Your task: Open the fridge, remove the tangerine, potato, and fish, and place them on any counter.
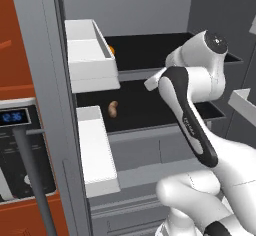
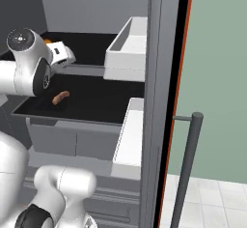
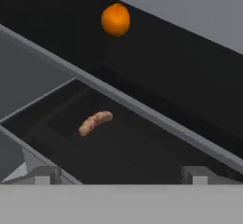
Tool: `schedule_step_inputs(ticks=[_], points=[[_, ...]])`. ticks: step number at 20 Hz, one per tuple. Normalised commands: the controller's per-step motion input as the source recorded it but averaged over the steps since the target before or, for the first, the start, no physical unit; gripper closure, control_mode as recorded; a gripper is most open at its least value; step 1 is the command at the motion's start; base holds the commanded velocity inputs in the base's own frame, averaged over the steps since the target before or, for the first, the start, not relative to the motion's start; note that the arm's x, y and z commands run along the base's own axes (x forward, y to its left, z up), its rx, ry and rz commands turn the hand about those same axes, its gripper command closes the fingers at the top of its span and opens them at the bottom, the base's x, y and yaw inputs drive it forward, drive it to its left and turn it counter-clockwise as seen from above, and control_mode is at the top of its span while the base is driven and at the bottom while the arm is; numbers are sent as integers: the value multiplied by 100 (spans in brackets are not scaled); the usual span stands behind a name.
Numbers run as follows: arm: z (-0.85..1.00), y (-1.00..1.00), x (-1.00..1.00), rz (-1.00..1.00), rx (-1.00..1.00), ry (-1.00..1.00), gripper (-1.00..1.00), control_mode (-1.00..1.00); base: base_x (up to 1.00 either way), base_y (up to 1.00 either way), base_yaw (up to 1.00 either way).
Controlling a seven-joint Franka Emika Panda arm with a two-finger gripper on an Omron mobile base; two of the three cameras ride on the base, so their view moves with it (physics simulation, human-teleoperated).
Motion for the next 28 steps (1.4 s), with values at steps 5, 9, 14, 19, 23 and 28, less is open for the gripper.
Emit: schedule_step_inputs(ticks=[5,9,14,19,23,28], points=[[11,67,63,0,6,-1,-100,-100,0,0,0],[11,67,86,0,3,0,-100,-100,0,0,0],[26,38,74,0,6,0,-100,-100,0,0,0],[14,19,64,-1,6,0,-100,-100,0,0,0],[0,15,65,-5,4,6,-100,-100,0,0,0],[-19,15,44,-9,3,4,-100,-100,0,0,0]])
